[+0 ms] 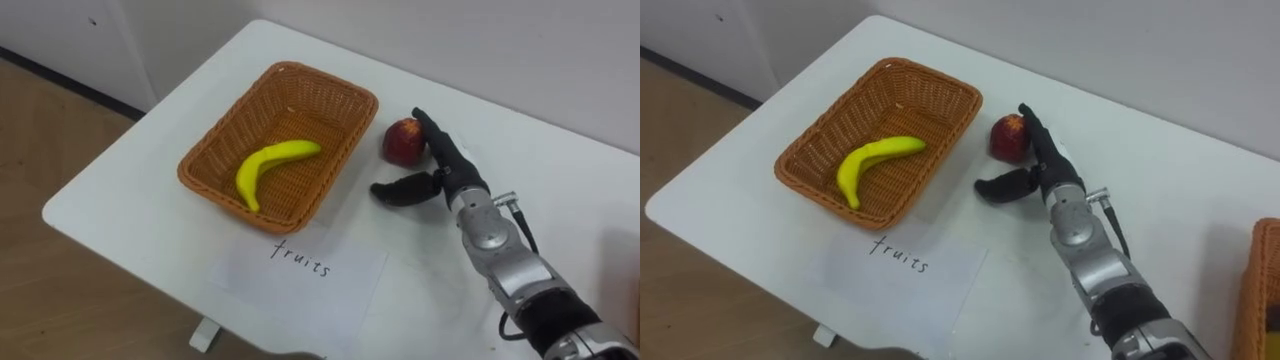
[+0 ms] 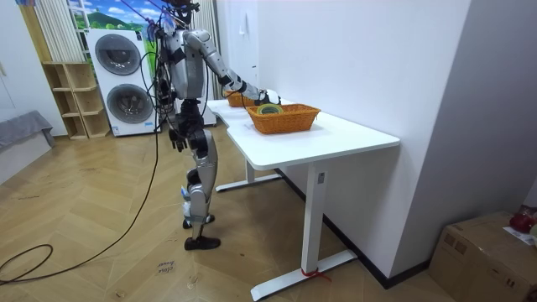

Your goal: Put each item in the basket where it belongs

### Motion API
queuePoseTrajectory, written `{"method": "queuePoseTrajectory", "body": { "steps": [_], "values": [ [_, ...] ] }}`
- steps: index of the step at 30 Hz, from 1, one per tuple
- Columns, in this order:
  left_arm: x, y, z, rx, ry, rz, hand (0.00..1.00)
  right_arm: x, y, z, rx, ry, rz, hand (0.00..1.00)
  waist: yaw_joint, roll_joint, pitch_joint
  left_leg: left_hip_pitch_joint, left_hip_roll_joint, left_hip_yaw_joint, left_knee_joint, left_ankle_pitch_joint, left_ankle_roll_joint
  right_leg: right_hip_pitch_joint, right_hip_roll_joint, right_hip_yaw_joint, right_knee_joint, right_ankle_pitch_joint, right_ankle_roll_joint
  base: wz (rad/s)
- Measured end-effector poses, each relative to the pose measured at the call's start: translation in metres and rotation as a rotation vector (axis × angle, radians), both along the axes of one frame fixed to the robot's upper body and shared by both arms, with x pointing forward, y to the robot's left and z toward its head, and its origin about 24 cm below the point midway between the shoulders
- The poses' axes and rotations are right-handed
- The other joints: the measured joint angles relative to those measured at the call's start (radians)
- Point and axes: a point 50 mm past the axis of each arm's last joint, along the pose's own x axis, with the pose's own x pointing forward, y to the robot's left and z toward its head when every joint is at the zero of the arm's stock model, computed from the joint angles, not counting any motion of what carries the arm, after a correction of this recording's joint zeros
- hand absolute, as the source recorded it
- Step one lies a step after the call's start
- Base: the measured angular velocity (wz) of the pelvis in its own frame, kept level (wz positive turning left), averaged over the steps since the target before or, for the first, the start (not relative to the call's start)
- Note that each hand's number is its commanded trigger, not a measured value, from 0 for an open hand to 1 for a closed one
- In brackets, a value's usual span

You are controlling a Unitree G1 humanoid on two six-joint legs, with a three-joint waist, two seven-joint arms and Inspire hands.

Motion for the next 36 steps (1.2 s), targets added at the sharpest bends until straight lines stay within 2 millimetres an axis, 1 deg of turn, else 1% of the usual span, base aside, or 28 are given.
{"method": "queuePoseTrajectory", "body": {
  "steps": [12, 15, 17, 19, 22, 25, 27, 31, 36],
  "values": [
    [-0.002, 0.002, 0.0, 0.005, 0.005, 0.001, 0.0, 0.001, -0.002, 0.0, 0.005, 0.002, -0.003, 0.0, 0.006, -0.001, -0.0004, 0.001, 0.0, 0.006, 0.002, 0.0, 0.0, 0.001, 0.0, 0.001, 0.001, 0.0, 0.0, 0.0],
    [-0.002, 0.002, 0.001, 0.008, 0.002, 0.007, 0.0, 0.002, -0.002, 0.001, 0.028, 0.0, -0.022, 0.0, 0.014, 0.0, -0.0002, 0.0, 0.002, 0.014, 0.001, 0.0, 0.0, -0.001, 0.0, 0.002, 0.001, 0.0, 0.0, -0.05],
    [-0.002, 0.002, 0.0, 0.004, -0.001, 0.018, 0.0, 0.002, -0.003, 0.001, 0.03, -0.004, -0.03, 0.0, 0.016, 0.0, 0.0002, -0.003, 0.002, 0.009, 0.0, 0.0, 0.0, -0.001, 0.0, -0.001, 0.001, 0.0, 0.0, 0.03],
    [-0.001, 0.002, 0.001, 0.006, -0.008, 0.017, 0.0, 0.003, -0.004, 0.003, 0.027, -0.013, -0.045, 0.0, 0.008, 0.0, 0.0001, -0.016, 0.0, -0.004, 0.009, 0.0, 0.0, -0.005, -0.001, -0.016, 0.001, 0.0, 0.0, 0.15],
    [-0.001, 0.002, 0.001, 0.009, -0.01, 0.016, 0.0, 0.006, -0.004, 0.008, 0.024, -0.038, -0.06, 0.0, 0.001, -0.001, -0.0002, -0.035, -0.001, -0.008, 0.016, 0.001, -0.001, -0.02, 0.0, -0.017, 0.003, 0.001, -0.001, 0.04],
    [0.0, 0.003, 0.001, 0.012, -0.019, 0.018, 0.0, 0.008, -0.006, 0.01, 0.02, -0.055, -0.084, 0.0, -0.001, 0.005, 0.0029, -0.037, -0.002, -0.012, 0.016, 0.001, -0.001, -0.019, -0.002, -0.023, 0.002, 0.001, -0.002, 0.05],
    [0.0, 0.004, 0.002, 0.012, -0.027, 0.031, 0.0, 0.009, -0.006, 0.011, 0.015, -0.06, -0.089, 0.0, -0.001, 0.006, 0.0032, -0.039, -0.002, -0.015, 0.016, 0.001, -0.001, -0.02, -0.001, -0.025, 0.002, 0.001, -0.002, 0.04],
    [0.005, 0.002, 0.002, 0.006, -0.04, 0.02, 0.0, 0.017, -0.008, 0.018, -0.006, -0.072, -0.092, 0.0, -0.004, 0.005, 0.0039, -0.054, -0.003, -0.018, 0.018, 0.005, -0.003, -0.036, -0.001, -0.025, 0.003, 0.002, -0.002, 0.0],
    [0.005, 0.002, 0.002, 0.002, -0.044, 0.025, 0.0, 0.017, -0.009, 0.018, -0.008, -0.076, -0.102, 0.0, -0.003, 0.005, 0.0046, -0.056, -0.003, -0.02, 0.02, 0.005, -0.003, -0.036, -0.001, -0.031, 0.003, 0.002, -0.002, 0.01]
  ]
}}
